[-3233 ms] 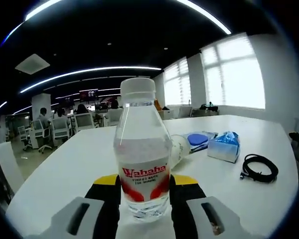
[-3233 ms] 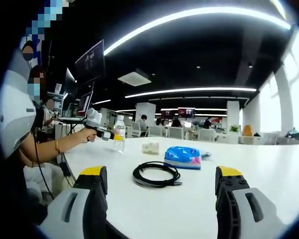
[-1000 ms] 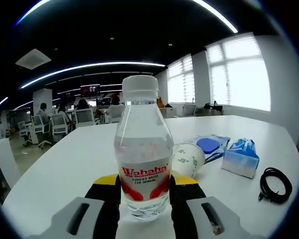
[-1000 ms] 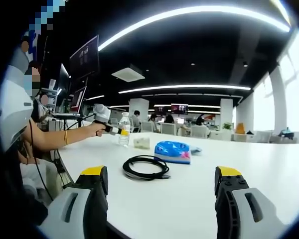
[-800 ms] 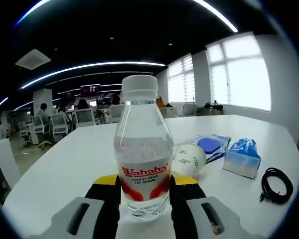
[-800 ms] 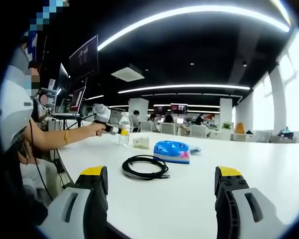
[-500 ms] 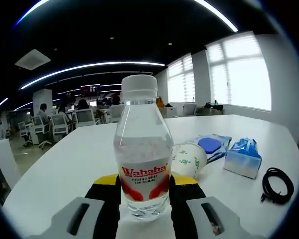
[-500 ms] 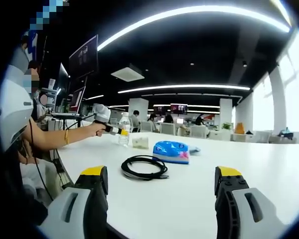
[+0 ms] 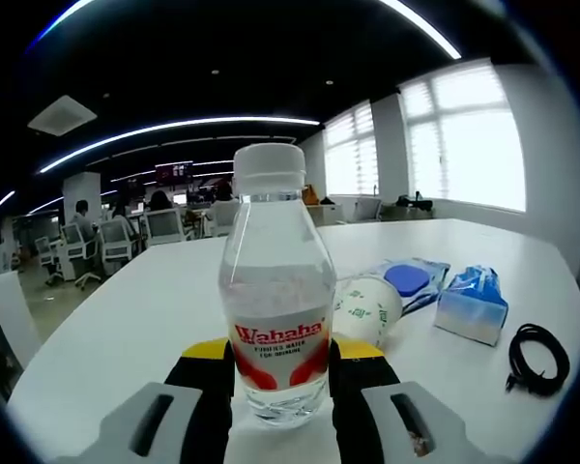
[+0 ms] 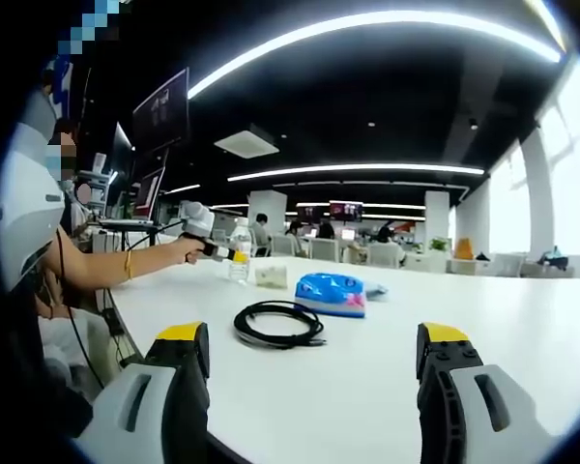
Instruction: Arrange the tabletop items into an orderly group along one side of the table until the central work area is clear of visible clutter.
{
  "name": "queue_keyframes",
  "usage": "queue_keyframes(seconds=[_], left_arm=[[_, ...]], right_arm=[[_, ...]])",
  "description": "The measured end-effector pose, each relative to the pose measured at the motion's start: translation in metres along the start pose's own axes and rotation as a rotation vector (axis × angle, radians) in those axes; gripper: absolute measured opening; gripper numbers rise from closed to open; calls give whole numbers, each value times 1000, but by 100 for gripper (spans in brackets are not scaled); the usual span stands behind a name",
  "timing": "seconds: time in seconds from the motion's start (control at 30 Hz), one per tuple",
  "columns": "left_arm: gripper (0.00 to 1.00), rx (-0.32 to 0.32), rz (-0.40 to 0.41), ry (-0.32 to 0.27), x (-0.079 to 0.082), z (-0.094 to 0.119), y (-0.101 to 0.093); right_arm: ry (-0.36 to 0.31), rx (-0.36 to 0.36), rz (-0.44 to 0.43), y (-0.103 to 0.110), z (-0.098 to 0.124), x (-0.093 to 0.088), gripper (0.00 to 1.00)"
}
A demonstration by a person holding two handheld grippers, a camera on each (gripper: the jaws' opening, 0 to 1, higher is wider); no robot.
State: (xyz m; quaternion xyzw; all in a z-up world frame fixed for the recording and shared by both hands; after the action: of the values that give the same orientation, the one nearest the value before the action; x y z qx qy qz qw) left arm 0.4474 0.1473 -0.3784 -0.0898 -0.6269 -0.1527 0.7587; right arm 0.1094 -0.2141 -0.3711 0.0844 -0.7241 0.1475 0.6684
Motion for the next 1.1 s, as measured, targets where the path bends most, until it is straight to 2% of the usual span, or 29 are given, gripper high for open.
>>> queue_keyframes(seconds=[0.63, 0.87, 1.1], left_arm=[[38, 13, -28, -1, -2, 0, 0], [37, 5, -14, 4, -1, 2, 1], [38, 12, -19, -8, 6, 13, 0]], right_arm=[[6, -13, -12, -2, 4, -5, 86], [7, -23, -16, -5, 4, -6, 86], [-6, -13, -9, -1, 5, -2, 86]])
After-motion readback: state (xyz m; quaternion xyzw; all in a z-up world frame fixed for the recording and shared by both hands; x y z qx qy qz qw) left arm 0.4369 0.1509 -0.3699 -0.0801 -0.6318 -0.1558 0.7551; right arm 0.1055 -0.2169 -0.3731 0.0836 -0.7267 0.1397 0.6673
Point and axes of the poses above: the point that each gripper's makers call its tool centre point, and the gripper's own axes: z roughly backward along the fingers, y roughly to its left, x roughly out of its top, the point moved 1 cm from there along z, roughly backward along the fingers, and after that the axes turned 2 degrees about -y, right-handed, at the moved point
